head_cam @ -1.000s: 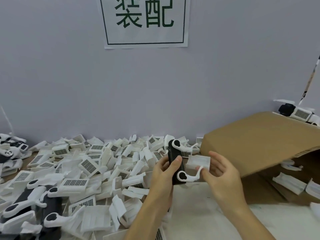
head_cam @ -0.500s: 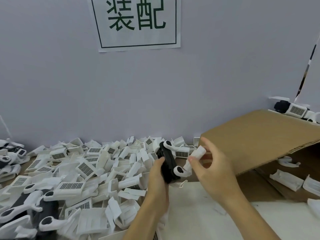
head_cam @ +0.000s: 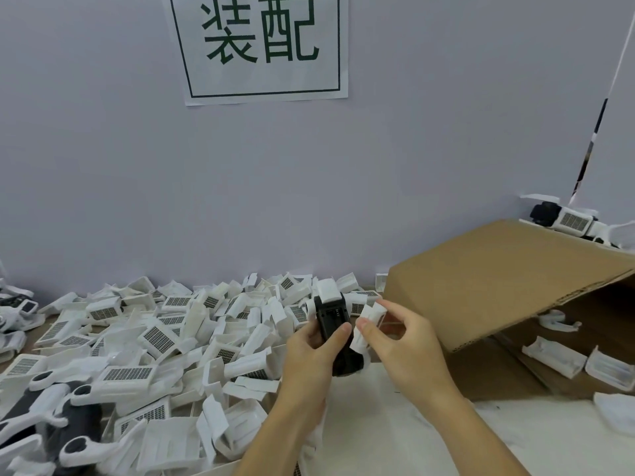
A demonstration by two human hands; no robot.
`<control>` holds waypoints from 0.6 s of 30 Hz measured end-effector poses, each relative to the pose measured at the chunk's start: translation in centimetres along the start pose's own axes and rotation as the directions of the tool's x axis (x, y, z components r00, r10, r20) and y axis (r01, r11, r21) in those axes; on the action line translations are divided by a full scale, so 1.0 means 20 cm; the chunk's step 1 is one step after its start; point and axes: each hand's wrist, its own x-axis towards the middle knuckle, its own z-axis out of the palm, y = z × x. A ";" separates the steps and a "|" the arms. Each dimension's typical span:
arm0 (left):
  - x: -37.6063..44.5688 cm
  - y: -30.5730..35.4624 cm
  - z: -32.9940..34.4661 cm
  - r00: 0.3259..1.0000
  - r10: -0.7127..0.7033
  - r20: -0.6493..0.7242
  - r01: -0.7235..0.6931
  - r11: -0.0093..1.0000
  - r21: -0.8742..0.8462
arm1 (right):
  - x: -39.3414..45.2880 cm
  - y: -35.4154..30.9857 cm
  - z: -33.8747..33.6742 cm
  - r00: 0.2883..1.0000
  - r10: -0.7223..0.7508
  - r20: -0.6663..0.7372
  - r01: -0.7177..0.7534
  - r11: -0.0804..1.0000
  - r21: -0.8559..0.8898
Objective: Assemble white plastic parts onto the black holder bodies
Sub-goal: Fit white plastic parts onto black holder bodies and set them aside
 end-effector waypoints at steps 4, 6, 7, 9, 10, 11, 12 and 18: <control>0.01 0.01 0.01 0.989 -0.138 -0.060 0.133 0.987 -0.087 | 0.00 0.02 0.01 1.000 0.023 0.008 -0.023 0.999 0.039; 0.01 0.01 0.01 0.980 -0.191 -0.058 0.181 0.972 -0.152 | 0.01 0.03 0.01 1.000 0.021 0.014 -0.022 0.998 0.053; 0.01 0.02 0.01 0.981 -0.187 -0.054 0.175 0.970 -0.167 | 0.01 0.03 0.01 1.000 0.018 0.019 -0.019 0.998 0.057; 0.00 0.03 0.00 0.990 -0.143 -0.005 0.140 0.975 -0.171 | 0.00 0.03 0.01 1.000 0.008 0.019 -0.009 0.998 0.059; -0.01 0.03 0.00 0.993 -0.113 0.019 0.114 0.981 -0.158 | 0.00 0.04 0.01 1.000 -0.007 0.012 0.006 0.998 0.057; -0.01 0.03 0.00 0.995 -0.087 0.040 0.092 0.985 -0.144 | 0.00 0.04 0.01 1.000 -0.025 0.002 0.025 0.999 0.047; -0.01 0.03 0.00 0.996 -0.071 0.046 0.076 0.988 -0.134 | 0.00 0.04 0.01 0.999 -0.039 -0.008 0.039 0.999 0.031; -0.01 0.02 0.01 0.997 0.009 0.076 -0.001 0.994 -0.110 | 0.00 0.03 0.02 0.997 -0.024 -0.078 0.025 1.000 0.011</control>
